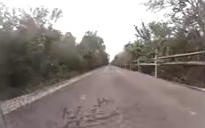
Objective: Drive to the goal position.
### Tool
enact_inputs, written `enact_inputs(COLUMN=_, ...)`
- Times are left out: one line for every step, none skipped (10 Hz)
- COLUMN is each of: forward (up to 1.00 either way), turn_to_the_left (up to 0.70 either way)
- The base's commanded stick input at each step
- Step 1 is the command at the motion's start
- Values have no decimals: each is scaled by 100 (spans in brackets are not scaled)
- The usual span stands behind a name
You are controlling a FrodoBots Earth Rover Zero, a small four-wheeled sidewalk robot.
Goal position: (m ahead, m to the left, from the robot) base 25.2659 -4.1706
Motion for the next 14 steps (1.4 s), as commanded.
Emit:
enact_inputs(forward=70, turn_to_the_left=-18)
enact_inputs(forward=70, turn_to_the_left=-34)
enact_inputs(forward=70, turn_to_the_left=-16)
enact_inputs(forward=70, turn_to_the_left=-2)
enact_inputs(forward=70, turn_to_the_left=0)
enact_inputs(forward=70, turn_to_the_left=0)
enact_inputs(forward=70, turn_to_the_left=0)
enact_inputs(forward=70, turn_to_the_left=0)
enact_inputs(forward=70, turn_to_the_left=0)
enact_inputs(forward=70, turn_to_the_left=0)
enact_inputs(forward=70, turn_to_the_left=0)
enact_inputs(forward=70, turn_to_the_left=0)
enact_inputs(forward=70, turn_to_the_left=0)
enact_inputs(forward=70, turn_to_the_left=0)
